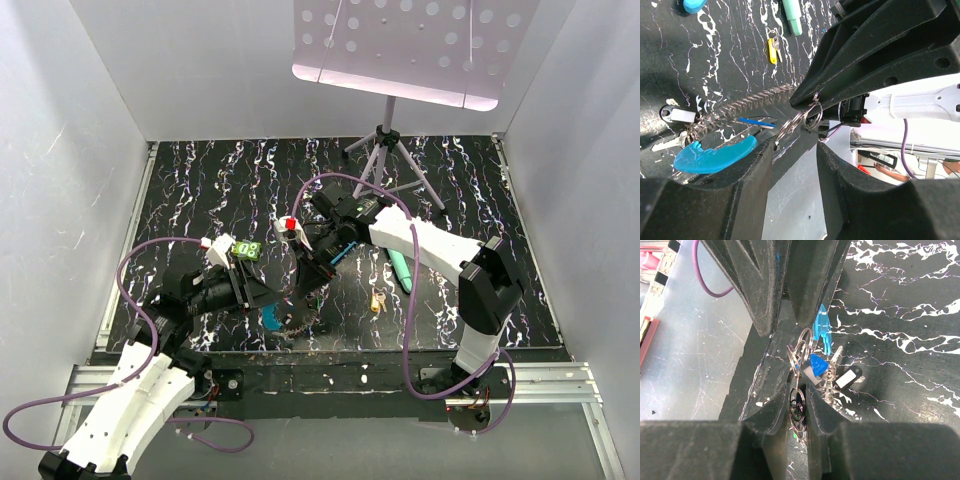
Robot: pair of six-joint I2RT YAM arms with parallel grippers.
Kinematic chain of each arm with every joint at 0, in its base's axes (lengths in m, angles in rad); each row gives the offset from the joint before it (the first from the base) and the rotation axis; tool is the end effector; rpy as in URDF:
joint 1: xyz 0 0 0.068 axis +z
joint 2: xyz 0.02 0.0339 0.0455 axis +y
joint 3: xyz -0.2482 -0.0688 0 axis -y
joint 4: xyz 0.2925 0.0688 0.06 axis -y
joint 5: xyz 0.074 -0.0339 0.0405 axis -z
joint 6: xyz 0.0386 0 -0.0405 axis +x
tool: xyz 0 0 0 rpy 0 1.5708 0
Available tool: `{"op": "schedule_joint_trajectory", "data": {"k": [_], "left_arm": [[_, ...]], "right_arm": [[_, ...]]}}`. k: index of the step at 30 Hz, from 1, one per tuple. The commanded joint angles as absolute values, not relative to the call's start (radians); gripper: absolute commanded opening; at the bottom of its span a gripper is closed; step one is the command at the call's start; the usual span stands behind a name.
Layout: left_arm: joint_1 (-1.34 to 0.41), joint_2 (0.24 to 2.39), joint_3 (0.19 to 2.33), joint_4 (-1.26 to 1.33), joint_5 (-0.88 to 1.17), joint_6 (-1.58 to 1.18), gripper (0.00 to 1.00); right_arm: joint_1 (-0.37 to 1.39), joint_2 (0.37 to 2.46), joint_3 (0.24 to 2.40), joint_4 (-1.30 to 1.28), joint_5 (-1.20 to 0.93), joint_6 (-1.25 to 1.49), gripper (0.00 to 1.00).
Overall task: Put the keys on the keyring
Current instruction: Adjust the keyring.
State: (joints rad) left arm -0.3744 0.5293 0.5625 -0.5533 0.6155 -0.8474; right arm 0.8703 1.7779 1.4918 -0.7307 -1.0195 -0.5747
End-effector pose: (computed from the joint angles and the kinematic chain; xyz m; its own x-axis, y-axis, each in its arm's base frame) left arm 0.1665 -0.0894 0.2561 -0.8795 -0.3120 -0.3593 0.1596 0.5180 -0.8404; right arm 0.2444 0.3409 0.2513 -0.0854 -0.5430 -0.8354 -0.8766 -0.3576 0.3221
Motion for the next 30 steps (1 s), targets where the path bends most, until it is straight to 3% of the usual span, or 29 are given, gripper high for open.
{"op": "schedule_joint_trajectory", "data": {"k": [1,15,21,30], "left_arm": [[-0.374,0.526,0.552,-0.538,0.606,-0.838,0.39],[-0.374,0.508,0.519,-0.42,0.667,-0.877,0.39],[-0.374,0.491,0.5,-0.387,0.681,-0.894,0.3],[-0.374,0.474,0.466,-0.331,0.684,-0.942,0.3]], "right_arm": [[0.867,1.775,1.511,-0.715,-1.066,-0.561,0.07],[0.867,1.775,1.512,-0.712,-1.068,-0.558,0.07],[0.867,1.775,1.511,-0.713,-1.069,-0.56,0.07],[0.867,1.775,1.509,-0.713,-1.068,-0.558,0.07]]}}
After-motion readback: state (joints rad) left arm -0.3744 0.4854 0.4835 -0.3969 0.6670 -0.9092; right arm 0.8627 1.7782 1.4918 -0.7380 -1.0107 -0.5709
